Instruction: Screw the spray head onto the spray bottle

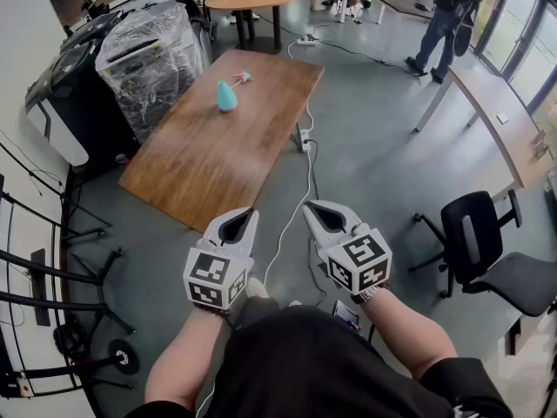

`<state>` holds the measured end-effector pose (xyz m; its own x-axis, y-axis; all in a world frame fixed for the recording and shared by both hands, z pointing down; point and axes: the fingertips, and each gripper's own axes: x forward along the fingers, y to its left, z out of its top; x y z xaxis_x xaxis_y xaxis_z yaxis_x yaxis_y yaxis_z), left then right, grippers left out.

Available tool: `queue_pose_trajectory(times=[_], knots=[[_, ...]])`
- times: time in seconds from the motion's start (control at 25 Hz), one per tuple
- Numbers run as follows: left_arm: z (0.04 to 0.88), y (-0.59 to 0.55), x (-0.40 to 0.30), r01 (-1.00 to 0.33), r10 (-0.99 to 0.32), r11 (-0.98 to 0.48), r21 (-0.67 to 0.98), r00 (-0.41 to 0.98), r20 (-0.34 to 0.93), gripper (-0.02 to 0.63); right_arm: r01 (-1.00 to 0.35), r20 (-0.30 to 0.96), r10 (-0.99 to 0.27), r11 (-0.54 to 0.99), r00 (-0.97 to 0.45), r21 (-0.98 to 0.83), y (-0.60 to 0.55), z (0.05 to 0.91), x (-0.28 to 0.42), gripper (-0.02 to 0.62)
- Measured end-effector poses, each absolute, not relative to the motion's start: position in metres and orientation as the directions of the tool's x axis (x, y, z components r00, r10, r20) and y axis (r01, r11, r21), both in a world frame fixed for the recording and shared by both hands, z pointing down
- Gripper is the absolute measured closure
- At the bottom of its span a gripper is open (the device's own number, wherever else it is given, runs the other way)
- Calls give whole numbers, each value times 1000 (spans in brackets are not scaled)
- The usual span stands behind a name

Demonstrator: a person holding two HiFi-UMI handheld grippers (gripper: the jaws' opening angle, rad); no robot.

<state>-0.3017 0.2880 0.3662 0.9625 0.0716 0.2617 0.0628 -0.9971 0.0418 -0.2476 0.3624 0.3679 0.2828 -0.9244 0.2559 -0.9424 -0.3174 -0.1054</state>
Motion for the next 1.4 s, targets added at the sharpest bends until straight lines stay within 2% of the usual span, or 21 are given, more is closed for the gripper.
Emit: queue_pose_trajectory(times=[0.32,0.88,1.16,1.4], knots=[[375,260,-256,83,95,-995,57,964,250,591,-937,281,-914,-333,293,-106,334,381,-205,603],[373,138,-184,55,76,-994,98,972,224,591,-959,325,-915,-276,241,-66,197,375,-135,603],[376,104,-181,4,27,-994,109,975,219,589,-982,363,-918,-184,158,-41,148,378,-126,603],[387,75,-176,-103,-72,-987,121,969,237,589,-997,384,-922,-69,49,-38,110,386,-107,603]])
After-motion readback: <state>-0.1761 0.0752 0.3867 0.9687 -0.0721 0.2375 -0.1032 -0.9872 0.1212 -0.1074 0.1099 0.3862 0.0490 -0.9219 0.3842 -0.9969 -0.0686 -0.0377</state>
